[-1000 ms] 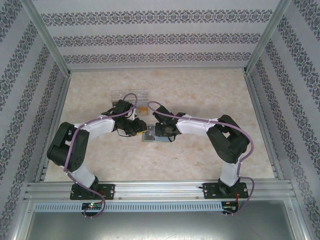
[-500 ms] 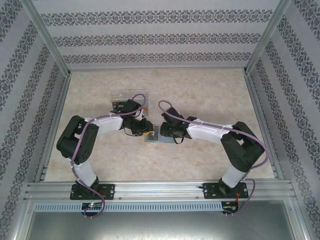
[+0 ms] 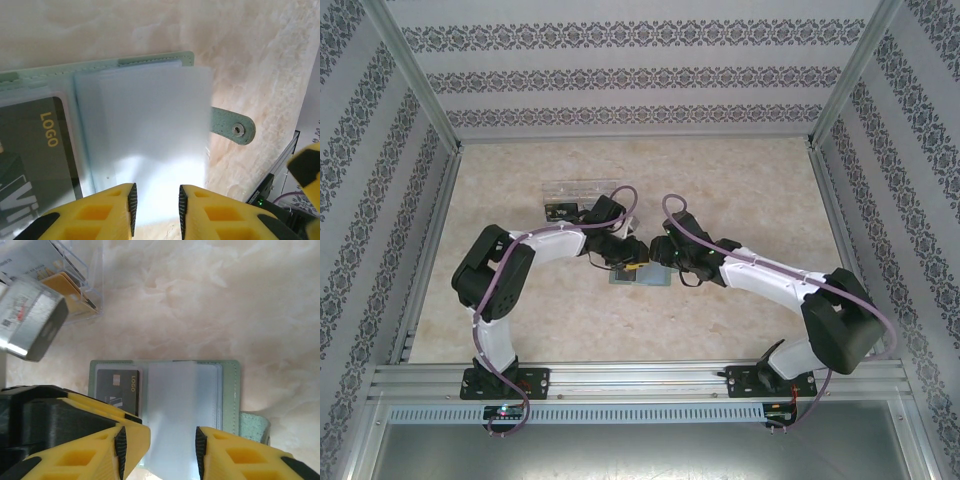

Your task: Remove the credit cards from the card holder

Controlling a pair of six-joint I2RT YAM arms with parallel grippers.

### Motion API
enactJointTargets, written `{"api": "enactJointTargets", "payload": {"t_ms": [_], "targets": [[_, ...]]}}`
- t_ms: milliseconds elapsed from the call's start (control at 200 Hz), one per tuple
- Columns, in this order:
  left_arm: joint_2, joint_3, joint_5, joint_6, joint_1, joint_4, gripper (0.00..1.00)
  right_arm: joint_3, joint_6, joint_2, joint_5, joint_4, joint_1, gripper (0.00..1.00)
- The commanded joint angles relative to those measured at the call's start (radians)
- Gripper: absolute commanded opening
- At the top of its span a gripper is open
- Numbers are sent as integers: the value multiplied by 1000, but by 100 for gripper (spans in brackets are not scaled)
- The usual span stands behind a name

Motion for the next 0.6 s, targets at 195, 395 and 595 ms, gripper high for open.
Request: {"api": "enactJointTargets", "payload": {"t_ms": [195, 395, 595], "targets": [[-72, -43, -147, 24, 58, -91, 19, 11, 18, 57, -140, 85, -12, 38], [-83, -78, -182, 5, 85, -99, 11, 49, 72, 184, -259, 152, -18, 32], [-66, -75, -242, 2, 90, -137, 7, 93, 100, 272, -299, 159, -22, 22]]}}
